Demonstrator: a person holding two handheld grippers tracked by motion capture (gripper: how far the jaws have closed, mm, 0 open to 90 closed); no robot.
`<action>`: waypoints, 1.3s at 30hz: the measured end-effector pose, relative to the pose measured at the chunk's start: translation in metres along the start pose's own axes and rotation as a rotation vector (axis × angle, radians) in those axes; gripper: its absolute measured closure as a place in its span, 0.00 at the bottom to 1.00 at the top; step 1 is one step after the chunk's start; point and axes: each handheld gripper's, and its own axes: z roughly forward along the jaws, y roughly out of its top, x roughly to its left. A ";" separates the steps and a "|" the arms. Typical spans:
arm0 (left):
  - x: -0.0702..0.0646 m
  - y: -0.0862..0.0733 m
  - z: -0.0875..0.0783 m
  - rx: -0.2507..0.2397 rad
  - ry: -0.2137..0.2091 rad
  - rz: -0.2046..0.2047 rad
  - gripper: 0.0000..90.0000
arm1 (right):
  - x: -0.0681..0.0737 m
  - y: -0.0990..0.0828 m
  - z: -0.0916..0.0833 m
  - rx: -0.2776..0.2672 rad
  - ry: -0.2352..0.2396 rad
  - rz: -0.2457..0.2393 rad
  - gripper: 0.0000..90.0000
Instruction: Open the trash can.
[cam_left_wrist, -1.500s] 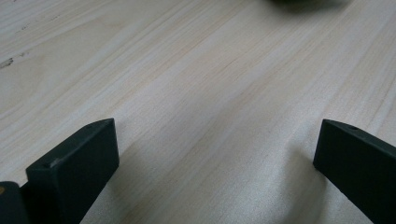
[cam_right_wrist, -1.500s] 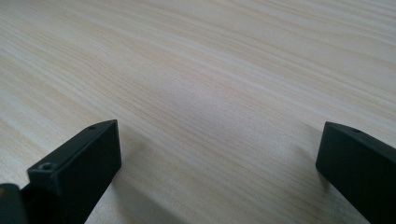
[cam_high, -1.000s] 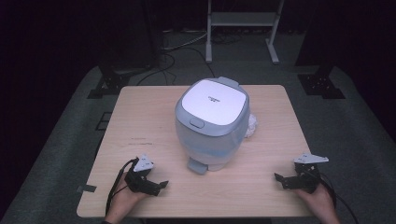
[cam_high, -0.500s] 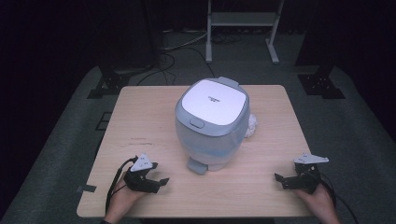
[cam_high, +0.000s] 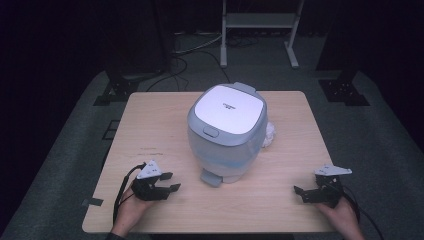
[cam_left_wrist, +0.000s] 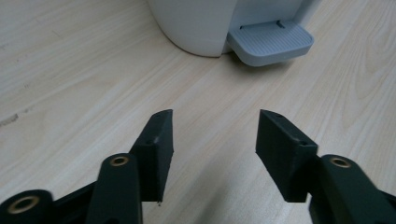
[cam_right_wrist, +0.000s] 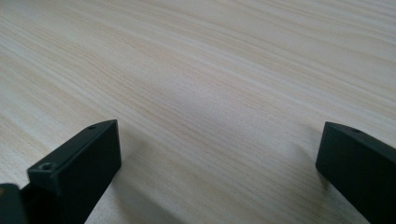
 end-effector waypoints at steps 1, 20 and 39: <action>0.000 0.001 -0.001 -0.006 -0.002 0.001 0.55 | 0.000 0.000 0.000 0.000 0.000 0.000 0.00; -0.003 0.023 -0.014 -0.012 -0.078 -0.016 1.00 | 0.000 0.000 0.000 0.000 0.000 0.000 0.00; -0.004 0.059 -0.033 -0.052 -0.132 0.013 1.00 | 0.000 0.000 0.000 0.000 -0.001 -0.001 0.00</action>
